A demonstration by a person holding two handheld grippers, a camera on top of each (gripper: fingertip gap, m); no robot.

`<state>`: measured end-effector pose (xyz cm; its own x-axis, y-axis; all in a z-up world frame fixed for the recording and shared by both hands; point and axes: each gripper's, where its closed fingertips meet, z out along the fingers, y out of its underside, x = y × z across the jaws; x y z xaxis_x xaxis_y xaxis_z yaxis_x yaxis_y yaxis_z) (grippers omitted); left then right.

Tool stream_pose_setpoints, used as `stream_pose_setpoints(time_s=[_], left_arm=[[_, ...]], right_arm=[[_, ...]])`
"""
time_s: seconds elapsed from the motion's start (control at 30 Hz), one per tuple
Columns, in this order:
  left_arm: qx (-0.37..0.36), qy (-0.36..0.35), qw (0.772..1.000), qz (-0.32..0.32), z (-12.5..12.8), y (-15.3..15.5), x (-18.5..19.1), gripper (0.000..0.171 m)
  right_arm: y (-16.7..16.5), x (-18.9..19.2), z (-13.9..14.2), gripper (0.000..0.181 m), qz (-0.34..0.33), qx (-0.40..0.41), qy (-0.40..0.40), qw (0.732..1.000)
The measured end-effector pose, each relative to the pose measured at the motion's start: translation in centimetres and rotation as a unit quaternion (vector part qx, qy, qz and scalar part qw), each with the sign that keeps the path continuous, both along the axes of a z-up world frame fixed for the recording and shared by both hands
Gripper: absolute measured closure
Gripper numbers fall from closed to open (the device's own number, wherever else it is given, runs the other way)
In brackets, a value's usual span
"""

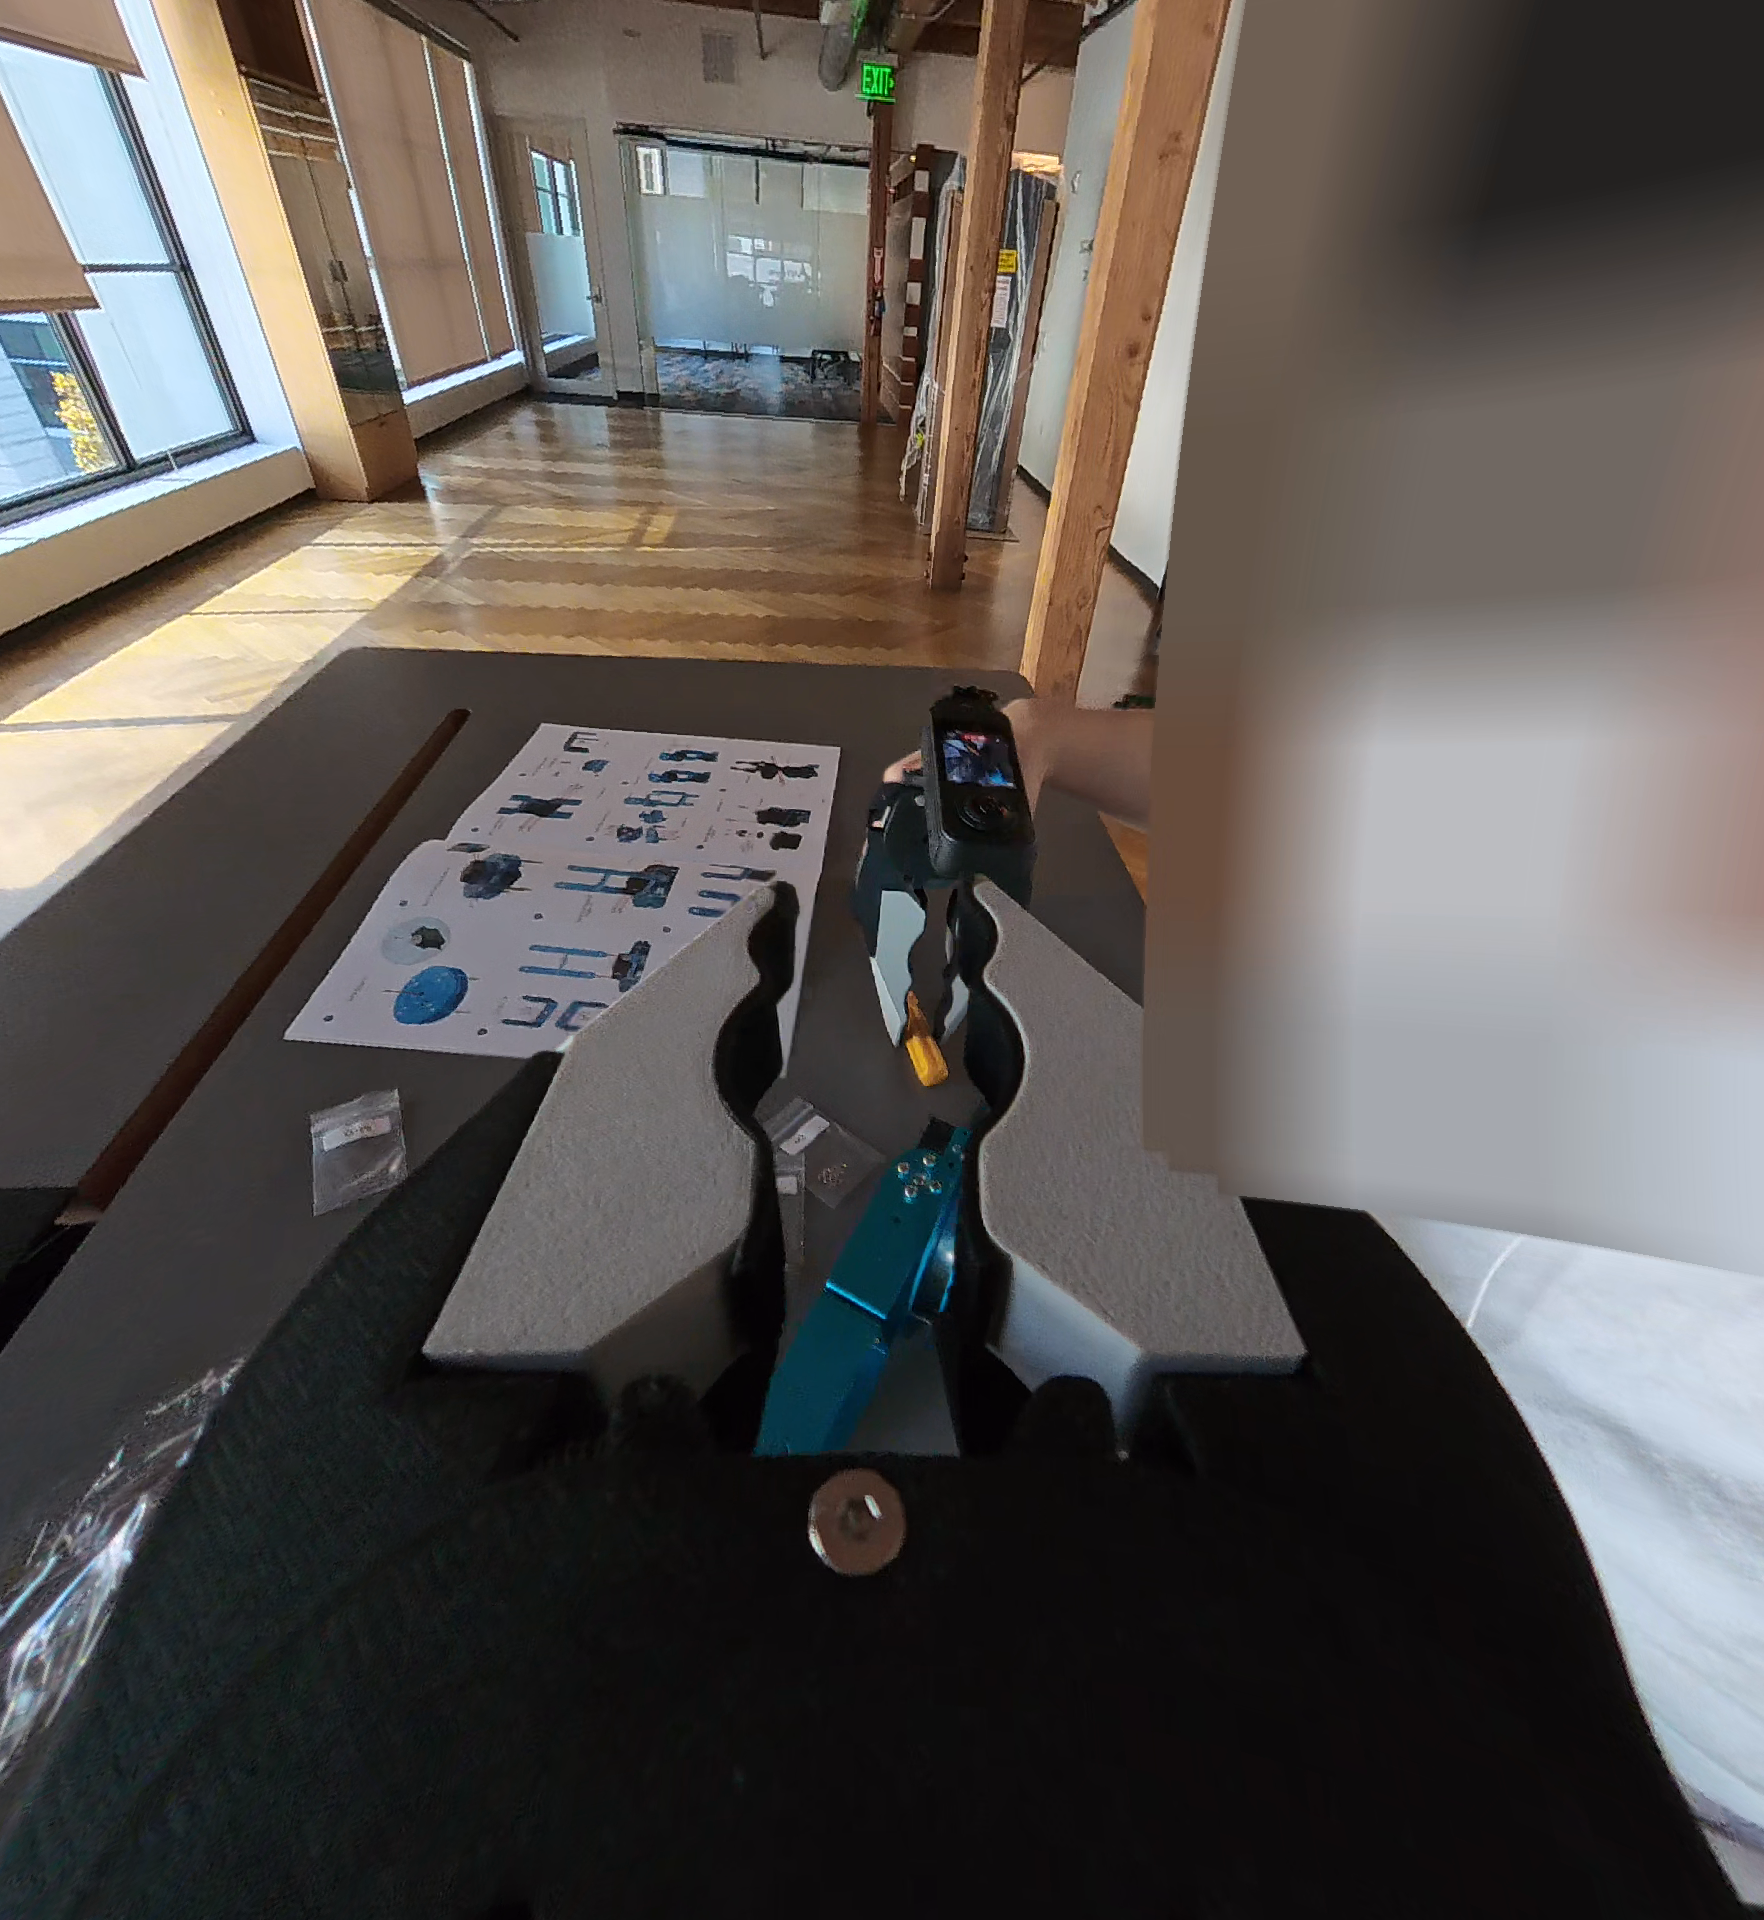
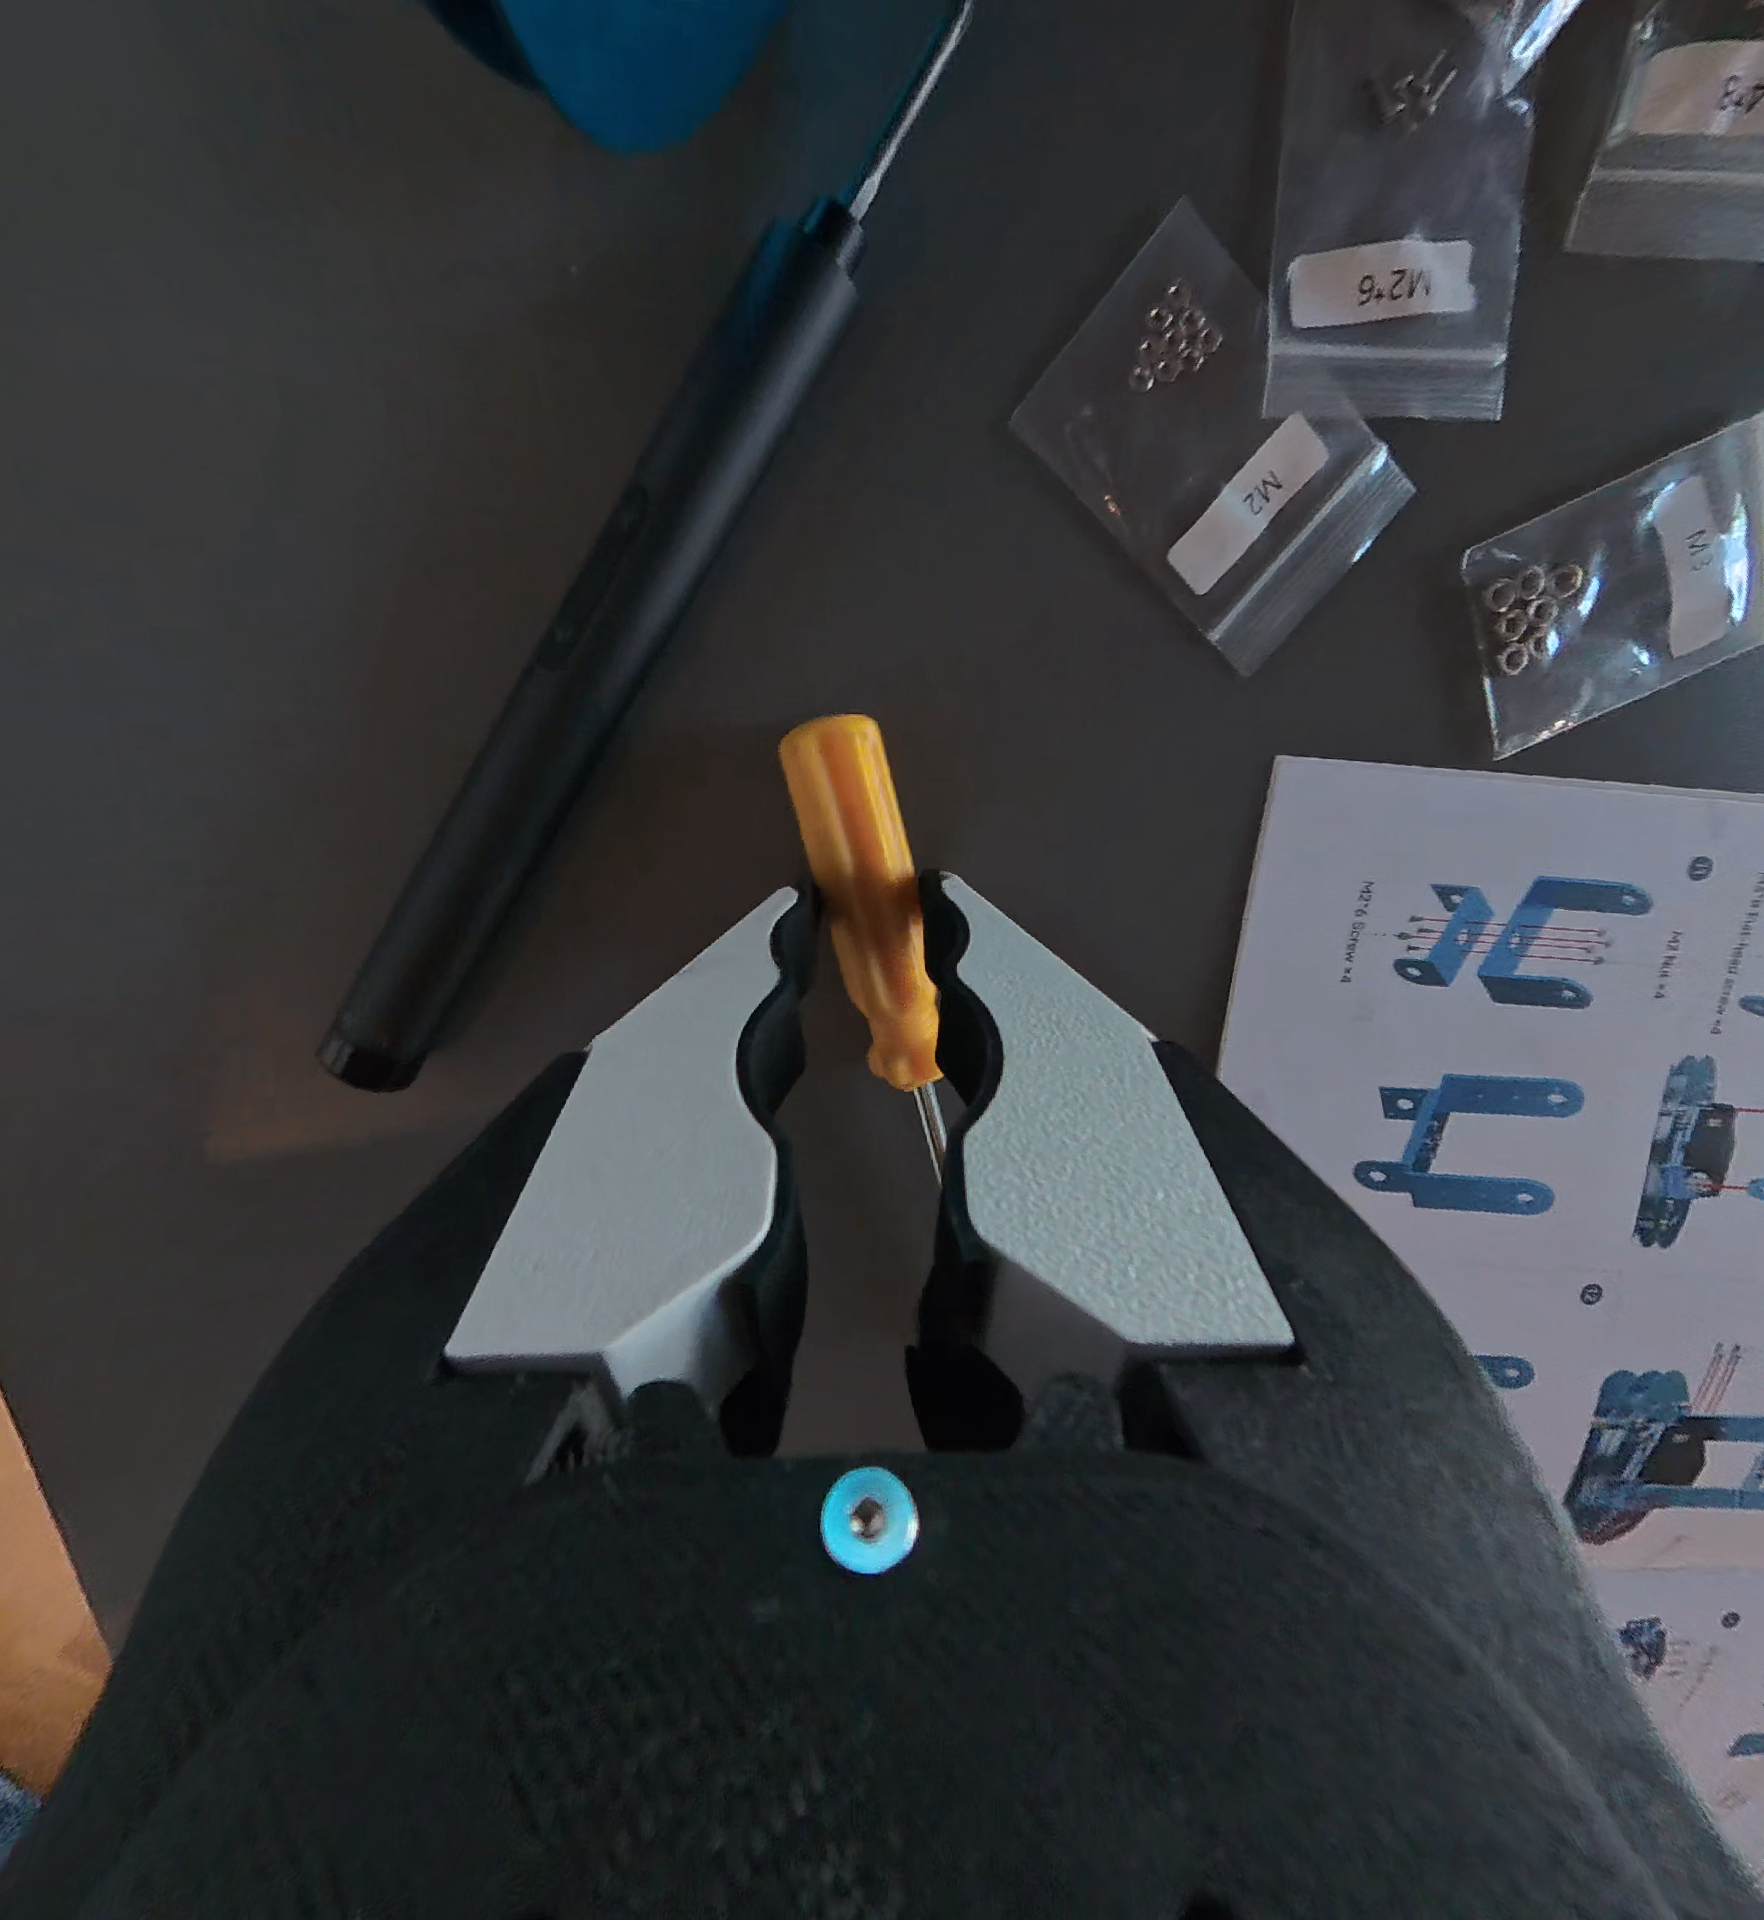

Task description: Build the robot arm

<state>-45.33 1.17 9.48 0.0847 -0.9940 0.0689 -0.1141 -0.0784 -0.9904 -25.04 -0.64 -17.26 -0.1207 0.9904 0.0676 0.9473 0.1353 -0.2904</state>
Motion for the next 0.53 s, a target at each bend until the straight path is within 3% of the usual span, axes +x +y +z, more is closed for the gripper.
stream_pose_setpoints(time_s=[0.03, 0.17, 0.3, 0.4, 0.53], left_arm=[[-0.002, -0.006, 1.000, -0.002, 0.4, 0.3, 0.2, 0.142], [-0.004, -0.021, 1.000, -0.005, 1.6, 0.9, 1.3, 0.145], [0.000, -0.042, 0.999, -0.025, 1.5, 0.6, 2.7, 0.146], [-0.040, -0.012, 0.998, -0.047, -0.7, 1.0, 4.3, 0.145], [-0.065, 0.036, 0.996, -0.050, -4.8, 1.1, 6.1, 0.143]], right_arm=[[0.1, 0.1, 0.0, 0.163, -0.007, 0.007, 0.000, 1.000], [1.3, 0.1, 1.7, 0.164, -0.047, 0.045, 0.033, 0.997], [3.5, -1.9, 9.1, 0.164, -0.116, 0.064, 0.205, 0.970], [5.1, -4.2, 17.1, 0.164, -0.149, 0.074, 0.377, 0.911], [5.2, -7.4, 26.4, 0.165, -0.171, -0.043, 0.585, 0.792]])
